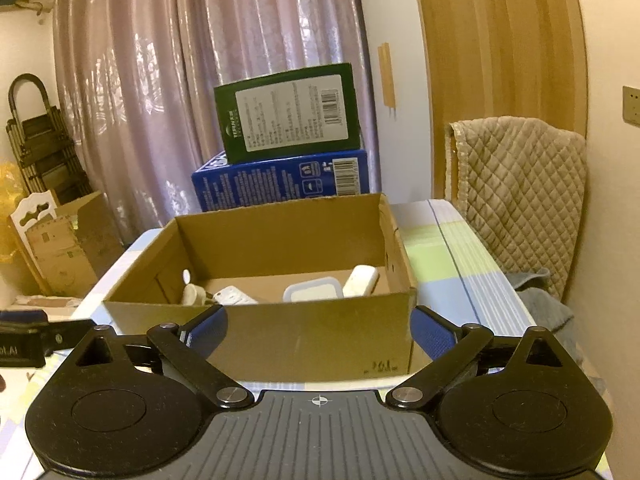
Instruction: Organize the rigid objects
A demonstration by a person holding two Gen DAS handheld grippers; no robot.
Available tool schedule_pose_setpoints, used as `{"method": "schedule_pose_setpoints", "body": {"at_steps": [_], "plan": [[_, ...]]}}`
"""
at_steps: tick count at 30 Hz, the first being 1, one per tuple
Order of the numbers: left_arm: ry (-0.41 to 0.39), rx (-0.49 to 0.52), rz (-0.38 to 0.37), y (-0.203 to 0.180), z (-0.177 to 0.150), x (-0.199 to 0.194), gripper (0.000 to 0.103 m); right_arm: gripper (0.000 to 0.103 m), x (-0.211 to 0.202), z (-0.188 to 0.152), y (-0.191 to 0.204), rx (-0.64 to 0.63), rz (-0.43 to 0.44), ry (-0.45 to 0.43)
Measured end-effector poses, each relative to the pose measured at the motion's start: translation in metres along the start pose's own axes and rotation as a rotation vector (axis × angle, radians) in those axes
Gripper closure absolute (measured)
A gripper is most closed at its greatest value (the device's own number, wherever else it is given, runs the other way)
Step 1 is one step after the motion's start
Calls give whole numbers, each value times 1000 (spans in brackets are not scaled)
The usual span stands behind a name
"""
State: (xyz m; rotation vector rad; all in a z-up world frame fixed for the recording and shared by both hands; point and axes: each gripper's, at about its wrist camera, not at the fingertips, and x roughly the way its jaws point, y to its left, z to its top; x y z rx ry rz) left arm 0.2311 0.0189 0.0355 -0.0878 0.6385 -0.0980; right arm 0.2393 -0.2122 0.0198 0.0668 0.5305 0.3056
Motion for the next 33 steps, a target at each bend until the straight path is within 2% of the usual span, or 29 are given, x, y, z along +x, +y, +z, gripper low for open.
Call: {"method": "schedule_pose_setpoints", "body": {"at_steps": [6, 10, 18, 33], "plan": [[14, -69, 3, -6, -26, -41, 2, 8, -47, -13, 6, 15, -10, 21], [28, -55, 19, -14, -39, -65, 2, 8, -69, -24, 9, 25, 9, 82], [18, -15, 58, -27, -53, -123, 1, 8, -120, -50, 17, 44, 24, 150], [2, -58, 131, -25, -85, -197, 1, 8, -194, -59, 38, 16, 37, 134]]}}
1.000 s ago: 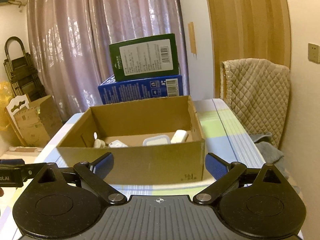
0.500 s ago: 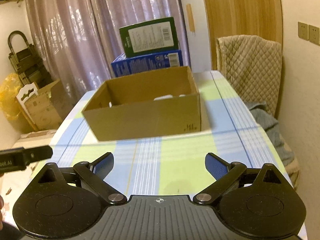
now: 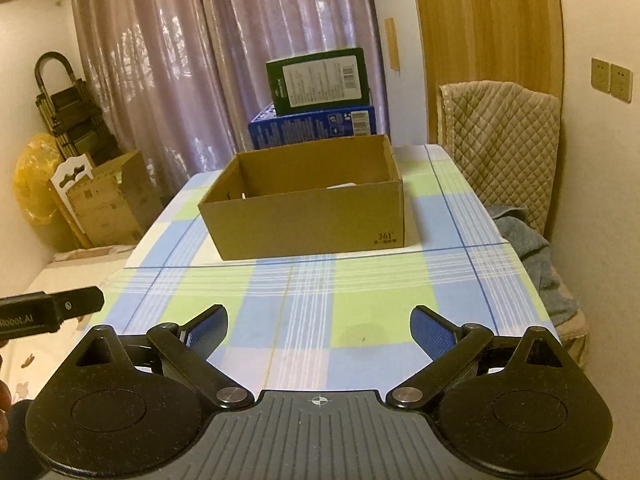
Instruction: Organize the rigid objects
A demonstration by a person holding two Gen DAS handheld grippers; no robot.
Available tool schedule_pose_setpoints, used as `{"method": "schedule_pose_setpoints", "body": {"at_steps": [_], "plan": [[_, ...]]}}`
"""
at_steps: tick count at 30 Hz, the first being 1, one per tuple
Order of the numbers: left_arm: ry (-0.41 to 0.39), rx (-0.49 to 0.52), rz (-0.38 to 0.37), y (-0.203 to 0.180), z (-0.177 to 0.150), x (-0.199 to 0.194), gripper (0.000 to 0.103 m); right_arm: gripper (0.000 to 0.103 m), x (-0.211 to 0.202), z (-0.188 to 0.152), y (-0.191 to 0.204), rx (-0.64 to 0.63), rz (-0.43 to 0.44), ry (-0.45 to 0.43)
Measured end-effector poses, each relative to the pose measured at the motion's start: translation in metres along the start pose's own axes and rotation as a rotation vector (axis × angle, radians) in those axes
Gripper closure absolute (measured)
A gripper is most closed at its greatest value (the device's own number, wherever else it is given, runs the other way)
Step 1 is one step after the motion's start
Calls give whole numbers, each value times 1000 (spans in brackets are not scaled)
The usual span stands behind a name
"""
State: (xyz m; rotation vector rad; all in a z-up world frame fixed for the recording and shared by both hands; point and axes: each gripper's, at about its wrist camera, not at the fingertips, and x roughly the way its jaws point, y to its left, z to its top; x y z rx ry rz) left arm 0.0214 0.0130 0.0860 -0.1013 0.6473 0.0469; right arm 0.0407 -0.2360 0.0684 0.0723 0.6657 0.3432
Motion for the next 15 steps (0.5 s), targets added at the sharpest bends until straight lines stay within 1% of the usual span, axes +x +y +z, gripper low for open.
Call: {"method": "schedule_pose_setpoints", "body": {"at_steps": [7, 15], "plan": [[7, 8, -7, -5, -13, -16, 1, 8, -22, -6, 7, -31, 1, -6], [26, 25, -30, -16, -29, -26, 1, 8, -31, -17, 6, -25, -8, -1]]}}
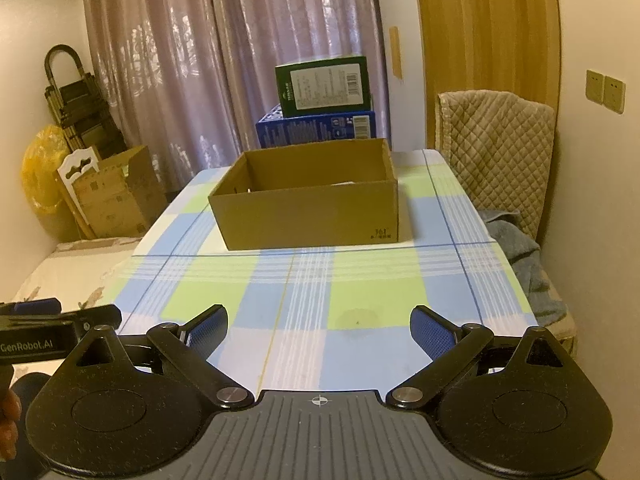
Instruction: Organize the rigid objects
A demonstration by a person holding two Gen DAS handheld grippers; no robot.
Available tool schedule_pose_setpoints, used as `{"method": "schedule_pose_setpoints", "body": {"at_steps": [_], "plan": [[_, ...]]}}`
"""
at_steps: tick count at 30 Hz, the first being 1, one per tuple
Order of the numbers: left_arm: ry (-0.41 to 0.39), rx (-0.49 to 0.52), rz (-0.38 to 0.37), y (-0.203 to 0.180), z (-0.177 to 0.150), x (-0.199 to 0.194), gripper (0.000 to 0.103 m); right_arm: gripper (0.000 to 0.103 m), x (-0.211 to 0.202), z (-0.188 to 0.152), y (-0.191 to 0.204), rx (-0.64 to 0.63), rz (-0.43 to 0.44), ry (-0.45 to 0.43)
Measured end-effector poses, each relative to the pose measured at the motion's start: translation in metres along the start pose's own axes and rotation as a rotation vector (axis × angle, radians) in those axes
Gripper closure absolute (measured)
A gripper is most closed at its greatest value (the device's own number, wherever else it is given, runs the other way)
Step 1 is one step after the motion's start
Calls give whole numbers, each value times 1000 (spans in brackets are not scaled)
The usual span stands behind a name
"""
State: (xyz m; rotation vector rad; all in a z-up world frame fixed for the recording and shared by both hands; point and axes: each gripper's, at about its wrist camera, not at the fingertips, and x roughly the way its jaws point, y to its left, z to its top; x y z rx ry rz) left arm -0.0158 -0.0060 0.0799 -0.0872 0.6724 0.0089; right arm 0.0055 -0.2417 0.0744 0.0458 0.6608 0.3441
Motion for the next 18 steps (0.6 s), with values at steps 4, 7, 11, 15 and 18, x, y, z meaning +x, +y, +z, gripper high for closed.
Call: {"method": "schedule_pose_setpoints", "body": {"at_steps": [4, 7, 11, 15, 18], "plan": [[4, 8, -8, -5, -2, -1, 1, 8, -4, -2, -2, 4, -9, -4], [2, 10, -13, -6, -3, -1, 1, 8, -6, -3, -4, 7, -15, -4], [6, 10, -20, -8, -4, 0, 1, 8, -6, -4, -6, 10, -16, 1], [5, 8, -20, -7, -5, -1, 1, 8, -6, -6, -4, 7, -15, 4], [3, 6, -18, -6, -4, -2, 1, 8, -7, -7, -4, 5, -17, 4]]}}
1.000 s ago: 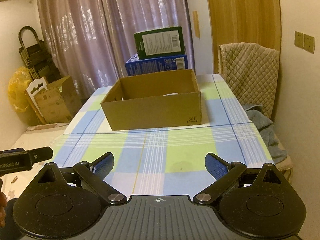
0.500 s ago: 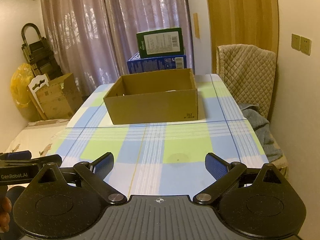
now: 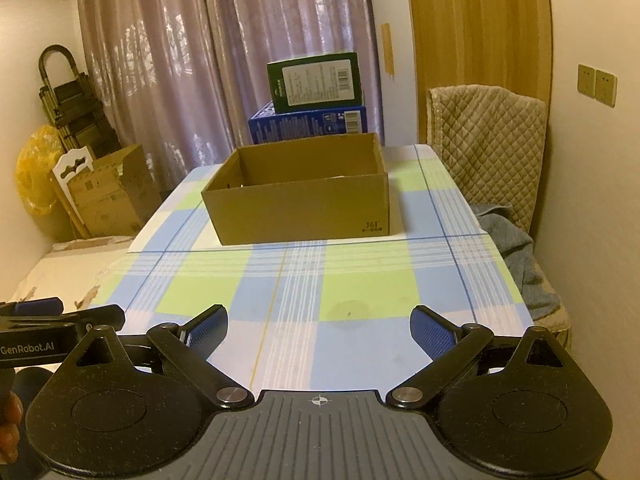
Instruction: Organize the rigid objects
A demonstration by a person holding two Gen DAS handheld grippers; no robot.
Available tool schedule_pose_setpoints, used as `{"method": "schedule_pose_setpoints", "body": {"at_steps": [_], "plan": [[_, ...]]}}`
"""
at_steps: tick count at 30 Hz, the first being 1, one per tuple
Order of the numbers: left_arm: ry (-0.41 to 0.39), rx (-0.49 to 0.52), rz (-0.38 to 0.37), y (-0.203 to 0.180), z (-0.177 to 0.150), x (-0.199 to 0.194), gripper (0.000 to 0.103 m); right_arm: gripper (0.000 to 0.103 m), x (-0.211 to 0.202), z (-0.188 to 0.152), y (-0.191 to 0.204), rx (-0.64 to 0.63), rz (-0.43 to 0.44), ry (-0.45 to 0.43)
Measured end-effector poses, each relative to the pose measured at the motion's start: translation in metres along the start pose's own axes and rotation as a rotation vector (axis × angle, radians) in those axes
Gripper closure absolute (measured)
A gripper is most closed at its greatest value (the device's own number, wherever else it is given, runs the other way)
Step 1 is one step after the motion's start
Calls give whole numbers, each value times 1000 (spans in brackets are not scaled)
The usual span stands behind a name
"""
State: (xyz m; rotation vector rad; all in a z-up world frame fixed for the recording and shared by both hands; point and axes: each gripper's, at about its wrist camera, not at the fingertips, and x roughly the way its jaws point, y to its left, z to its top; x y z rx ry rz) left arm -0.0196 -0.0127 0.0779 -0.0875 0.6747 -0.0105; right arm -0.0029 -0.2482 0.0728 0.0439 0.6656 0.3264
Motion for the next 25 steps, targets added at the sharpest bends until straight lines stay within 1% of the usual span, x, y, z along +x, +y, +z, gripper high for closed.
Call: {"method": "schedule_pose_setpoints", "body": {"at_steps": [17, 25], "plan": [[-1, -5, 3, 3, 1, 0, 1, 8, 0, -1, 3, -3, 1, 3], [-15, -16, -18, 5, 0, -4, 1, 8, 0, -3, 4, -2, -1, 4]]}}
